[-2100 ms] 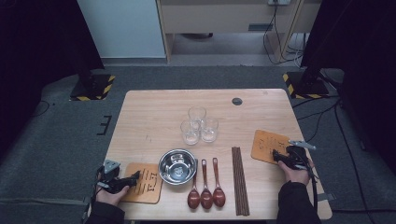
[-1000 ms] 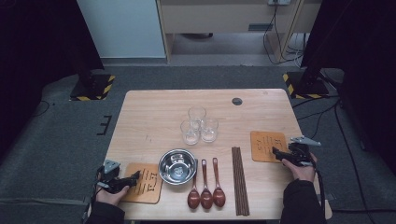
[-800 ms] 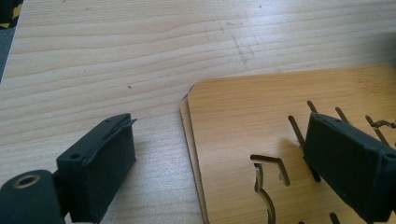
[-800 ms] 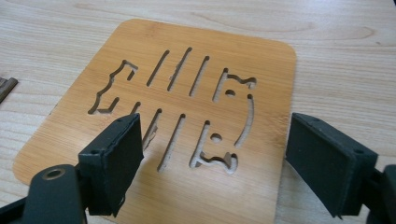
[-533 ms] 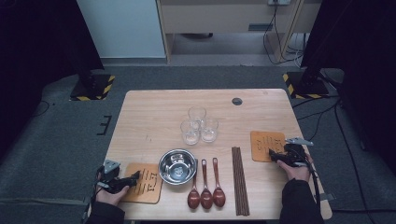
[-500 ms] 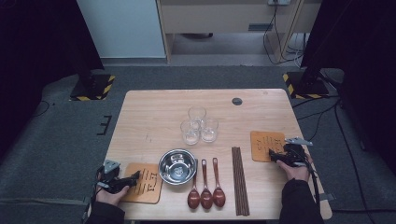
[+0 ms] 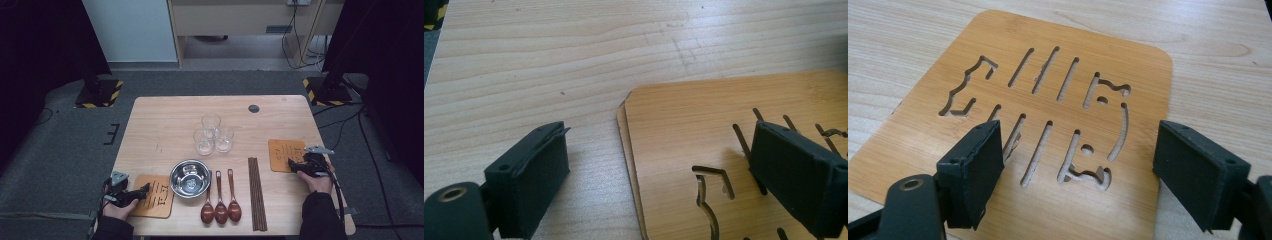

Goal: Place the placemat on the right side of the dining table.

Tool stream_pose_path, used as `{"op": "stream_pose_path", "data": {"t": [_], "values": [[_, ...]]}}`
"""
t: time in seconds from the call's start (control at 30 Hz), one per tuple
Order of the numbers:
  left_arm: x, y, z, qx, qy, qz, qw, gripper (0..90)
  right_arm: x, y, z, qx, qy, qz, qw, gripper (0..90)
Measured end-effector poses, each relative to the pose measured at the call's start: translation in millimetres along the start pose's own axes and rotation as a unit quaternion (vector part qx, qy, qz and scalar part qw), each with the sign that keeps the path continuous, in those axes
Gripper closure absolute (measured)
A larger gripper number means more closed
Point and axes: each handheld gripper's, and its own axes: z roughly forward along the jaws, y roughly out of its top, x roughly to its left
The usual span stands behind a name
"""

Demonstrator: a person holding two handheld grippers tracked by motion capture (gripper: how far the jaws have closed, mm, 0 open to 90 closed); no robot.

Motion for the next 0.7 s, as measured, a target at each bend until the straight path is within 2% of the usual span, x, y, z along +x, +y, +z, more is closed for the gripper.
{"op": "stream_pose_path", "data": {"t": [0.3,0.43,0.57,0.7], "values": [[0.0,0.0,0.0,0.0,0.0,0.0,1.0,8.1,-2.6,0.0,0.0,-0.007,0.023,-0.026,0.9994,26.9],[0.0,0.0,0.0,0.0,0.0,0.0,1.0,8.1,-1.8,-0.1,-0.6,-0.007,0.026,-0.026,0.9993,28.4],[0.0,0.0,0.0,0.0,0.0,0.0,1.0,8.0,-1.8,-0.5,-0.3,-0.004,0.015,-0.02,0.9997,20.7],[0.0,0.0,0.0,0.0,0.0,0.0,1.0,8.0,-2.0,-1.0,0.0,0.002,0.0,-0.004,1.0,15.5]]}}
